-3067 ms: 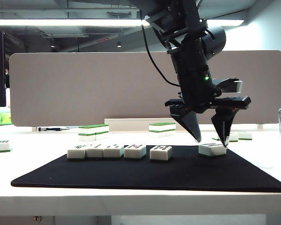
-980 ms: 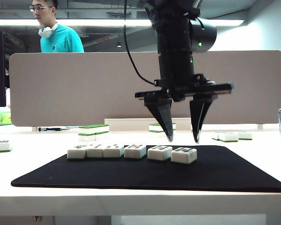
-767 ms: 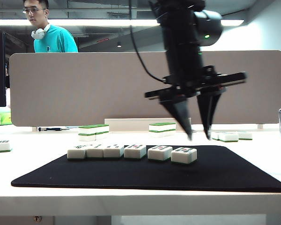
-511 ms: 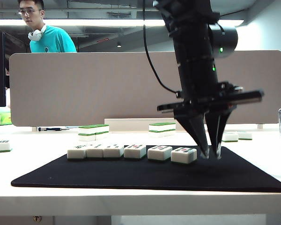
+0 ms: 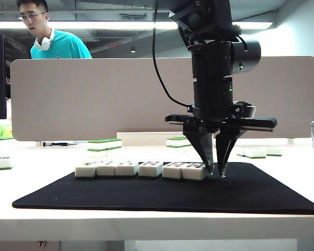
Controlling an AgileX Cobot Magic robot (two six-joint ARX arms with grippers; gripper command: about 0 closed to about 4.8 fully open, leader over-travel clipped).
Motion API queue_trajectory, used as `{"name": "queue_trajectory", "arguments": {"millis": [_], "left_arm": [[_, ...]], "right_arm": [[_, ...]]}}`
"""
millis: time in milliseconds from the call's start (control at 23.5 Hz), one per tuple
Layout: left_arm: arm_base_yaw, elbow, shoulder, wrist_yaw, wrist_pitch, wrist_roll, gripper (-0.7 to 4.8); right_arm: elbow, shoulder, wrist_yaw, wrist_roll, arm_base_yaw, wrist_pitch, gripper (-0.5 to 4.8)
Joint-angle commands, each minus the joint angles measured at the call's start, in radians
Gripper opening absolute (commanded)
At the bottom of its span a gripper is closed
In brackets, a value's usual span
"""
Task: Align six mahjong tiles in a row on the table.
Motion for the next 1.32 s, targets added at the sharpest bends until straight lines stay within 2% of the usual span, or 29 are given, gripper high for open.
{"name": "queue_trajectory", "arguments": {"millis": [43,170,469,554,682,767,852,1022,1193,1321], "left_arm": [[0.008,0.003,-0.003,-0.026,0.011,-0.052,0.82],[0.01,0.003,-0.003,-0.079,0.01,-0.096,0.82],[0.046,0.003,-0.003,-0.092,-0.016,-0.095,0.83],[0.06,0.003,-0.003,-0.092,-0.026,-0.077,0.83],[0.041,0.004,-0.026,-0.089,-0.012,0.032,0.83],[0.017,0.004,-0.043,-0.087,-0.013,0.039,0.83],[0.0,0.004,-0.066,-0.085,-0.061,0.066,0.83],[0.05,0.004,-0.14,-0.112,-0.315,0.026,0.82],[0.098,0.003,-0.245,-0.106,-0.336,0.038,0.79],[0.111,0.003,-0.346,-0.107,-0.337,0.094,0.79]], "right_arm": [[0.003,-0.012,-0.001,-0.002,0.001,0.012,-0.01],[0.003,-0.012,-0.001,-0.002,0.001,0.011,-0.01],[0.003,-0.012,-0.001,-0.002,0.001,-0.014,-0.01],[0.003,-0.012,-0.001,-0.002,0.001,-0.003,-0.01],[0.003,-0.012,0.0,-0.002,0.001,-0.002,-0.01],[0.003,-0.012,0.003,-0.002,0.001,-0.002,-0.01],[0.003,-0.012,0.002,-0.002,0.001,-0.002,-0.01],[0.003,-0.012,0.002,-0.002,0.001,-0.002,-0.01],[0.003,-0.012,-0.001,-0.002,0.002,-0.003,-0.01],[0.003,-0.012,-0.001,-0.002,0.001,-0.001,-0.01]]}}
